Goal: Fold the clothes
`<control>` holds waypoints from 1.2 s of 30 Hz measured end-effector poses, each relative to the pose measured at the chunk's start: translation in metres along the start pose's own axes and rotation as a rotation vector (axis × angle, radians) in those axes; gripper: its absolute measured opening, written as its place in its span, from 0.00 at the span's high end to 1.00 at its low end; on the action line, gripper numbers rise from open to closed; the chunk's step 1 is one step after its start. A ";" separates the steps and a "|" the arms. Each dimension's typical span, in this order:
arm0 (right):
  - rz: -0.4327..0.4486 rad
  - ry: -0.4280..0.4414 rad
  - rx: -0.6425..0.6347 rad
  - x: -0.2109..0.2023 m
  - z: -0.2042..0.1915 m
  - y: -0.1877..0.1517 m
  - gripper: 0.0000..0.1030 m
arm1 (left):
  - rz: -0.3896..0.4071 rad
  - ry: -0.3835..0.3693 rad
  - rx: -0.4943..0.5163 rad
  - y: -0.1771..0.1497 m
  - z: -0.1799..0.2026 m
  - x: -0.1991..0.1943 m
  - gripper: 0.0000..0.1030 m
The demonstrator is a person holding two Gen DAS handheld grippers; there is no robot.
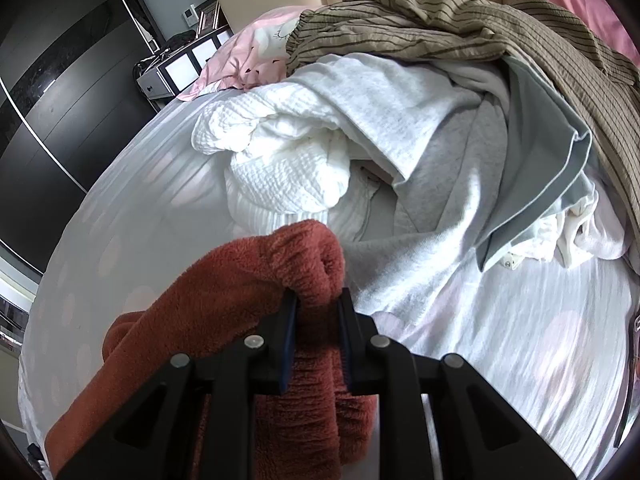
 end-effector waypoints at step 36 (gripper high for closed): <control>-0.005 -0.068 -0.064 0.013 -0.010 -0.004 0.82 | -0.293 0.044 0.965 -0.066 0.008 0.094 0.61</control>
Point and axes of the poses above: each gripper's, at about its wrist camera, not at the fingertips, and x roughly the way its jaws point, z to its right, y to its top, the point moved 9 cm from there along x, roughly the way its jaws point, and after that the axes turned 5 degrees about -y, right-handed, at the moved point
